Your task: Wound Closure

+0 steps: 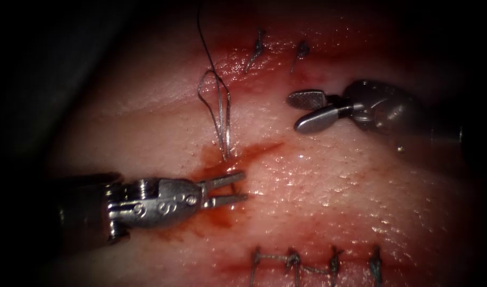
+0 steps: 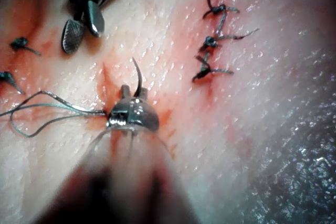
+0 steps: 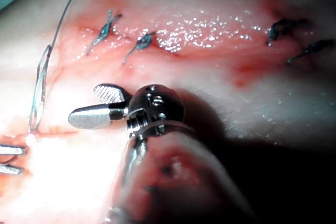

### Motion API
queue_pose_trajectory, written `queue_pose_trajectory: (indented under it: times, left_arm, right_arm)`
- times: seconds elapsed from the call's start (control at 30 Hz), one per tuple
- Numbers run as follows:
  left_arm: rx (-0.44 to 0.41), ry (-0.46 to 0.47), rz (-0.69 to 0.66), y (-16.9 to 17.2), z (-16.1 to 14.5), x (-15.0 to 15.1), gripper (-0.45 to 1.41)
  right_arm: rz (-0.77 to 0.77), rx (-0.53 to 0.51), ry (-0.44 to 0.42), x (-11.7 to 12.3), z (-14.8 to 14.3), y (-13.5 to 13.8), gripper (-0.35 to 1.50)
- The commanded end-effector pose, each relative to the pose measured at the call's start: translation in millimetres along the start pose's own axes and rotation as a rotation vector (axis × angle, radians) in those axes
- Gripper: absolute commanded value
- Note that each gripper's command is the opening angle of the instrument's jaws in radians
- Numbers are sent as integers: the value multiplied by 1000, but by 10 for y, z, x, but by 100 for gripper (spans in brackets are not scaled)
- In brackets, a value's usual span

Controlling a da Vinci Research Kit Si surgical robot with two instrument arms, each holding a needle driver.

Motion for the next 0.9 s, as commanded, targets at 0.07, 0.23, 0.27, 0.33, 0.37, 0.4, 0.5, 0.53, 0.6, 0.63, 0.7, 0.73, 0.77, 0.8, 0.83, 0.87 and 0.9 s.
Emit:
queue_pose_trajectory:
  times: [0.07,0.23,0.27,0.33,0.37,0.4,0.5,0.53,0.6,0.63,0.7,0.73,0.77,0.8,0.83,0.87,0.9]
  left_arm:
    - [-15,-3,4,-1,9,-4,10]
    - [-70,15,-65,-4,5,-12,-45]
    - [-87,25,-85,-4,3,-14,-45]
    - [-120,51,-138,-3,0,-14,-45]
    - [-138,70,-156,-2,-1,-13,-45]
    - [-153,84,-174,-1,-3,-12,-45]
    - [-211,129,-258,3,-11,-2,-45]
    - [-226,138,-287,3,-14,2,-45]
    - [-252,177,-351,4,-20,11,-45]
    - [-264,194,-369,4,-23,16,-45]
    - [-283,232,-424,4,-31,26,-45]
    - [-291,247,-445,4,-34,29,-45]
    - [-300,267,-465,4,-38,34,-45]
    - [-304,284,-486,3,-41,37,-45]
    - [-311,296,-496,3,-45,39,-45]
    - [-319,311,-517,3,-49,42,-45]
    - [-324,321,-534,3,-52,44,-45]
  right_arm:
    - [-20,2,4,-13,9,2,111]
    - [-309,-7,-8,-13,13,-1,96]
    - [-359,-10,-36,-11,15,-2,101]
    - [-435,-15,-126,-4,17,-5,106]
    - [-449,-16,-161,-2,18,-7,111]
    - [-460,-13,-175,-1,19,-10,115]
    - [-507,31,-150,-3,22,-19,120]
    - [-525,33,-148,-5,25,-24,131]
    - [-546,32,-144,-10,30,-32,143]
    - [-561,36,-139,-15,33,-38,143]
    - [-578,60,-136,-23,37,-47,142]
    - [-581,73,-138,-27,38,-52,142]
    - [-592,83,-140,-32,40,-58,140]
    - [-601,92,-145,-36,41,-63,140]
    - [-604,99,-150,-39,42,-67,140]
    - [-608,105,-150,-44,43,-73,140]
    - [-612,109,-149,-47,43,-77,138]
